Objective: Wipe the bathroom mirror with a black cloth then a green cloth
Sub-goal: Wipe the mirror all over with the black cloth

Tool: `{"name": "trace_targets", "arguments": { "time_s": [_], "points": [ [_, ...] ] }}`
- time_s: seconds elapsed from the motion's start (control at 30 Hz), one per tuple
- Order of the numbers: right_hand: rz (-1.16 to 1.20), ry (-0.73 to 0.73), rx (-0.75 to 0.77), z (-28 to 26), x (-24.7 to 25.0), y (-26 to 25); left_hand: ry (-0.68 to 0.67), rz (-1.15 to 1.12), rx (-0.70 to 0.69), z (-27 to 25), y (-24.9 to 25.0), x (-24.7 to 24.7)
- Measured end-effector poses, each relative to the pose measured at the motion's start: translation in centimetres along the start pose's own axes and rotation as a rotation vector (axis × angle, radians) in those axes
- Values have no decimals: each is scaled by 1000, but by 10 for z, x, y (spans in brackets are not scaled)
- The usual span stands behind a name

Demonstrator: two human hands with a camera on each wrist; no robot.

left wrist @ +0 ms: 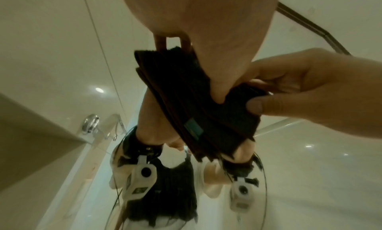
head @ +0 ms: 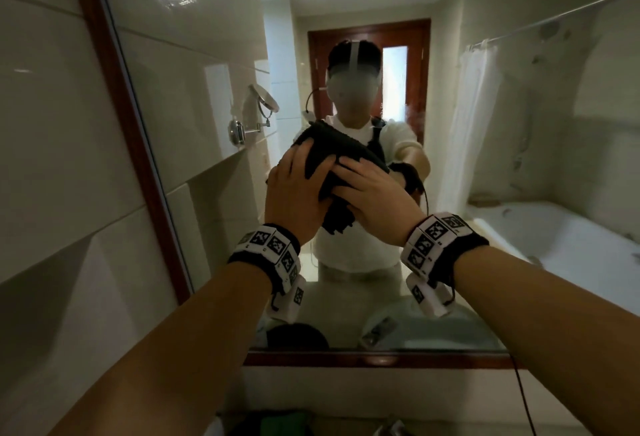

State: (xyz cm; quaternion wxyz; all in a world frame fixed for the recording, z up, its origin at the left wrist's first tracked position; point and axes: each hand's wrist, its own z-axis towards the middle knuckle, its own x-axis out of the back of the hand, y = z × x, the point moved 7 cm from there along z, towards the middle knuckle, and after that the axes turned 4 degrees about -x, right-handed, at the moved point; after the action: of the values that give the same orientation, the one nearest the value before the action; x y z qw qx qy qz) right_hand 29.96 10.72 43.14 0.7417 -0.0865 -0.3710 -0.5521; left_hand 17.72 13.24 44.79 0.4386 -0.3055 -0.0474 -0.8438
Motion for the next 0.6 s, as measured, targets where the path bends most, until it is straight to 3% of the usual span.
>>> {"name": "trace_targets", "arguments": {
  "time_s": [0.2, 0.37, 0.6],
  "points": [
    [-40, 271, -285, -62, 23, 24, 36, 12, 130, -5, 11, -19],
    [-128, 168, -492, -109, -6, 24, 20, -11, 229, -34, -13, -28],
    [-183, 27, -601, -147, -65, 10, -5, -108, 541, -138, -93, -59]
  ]
}}
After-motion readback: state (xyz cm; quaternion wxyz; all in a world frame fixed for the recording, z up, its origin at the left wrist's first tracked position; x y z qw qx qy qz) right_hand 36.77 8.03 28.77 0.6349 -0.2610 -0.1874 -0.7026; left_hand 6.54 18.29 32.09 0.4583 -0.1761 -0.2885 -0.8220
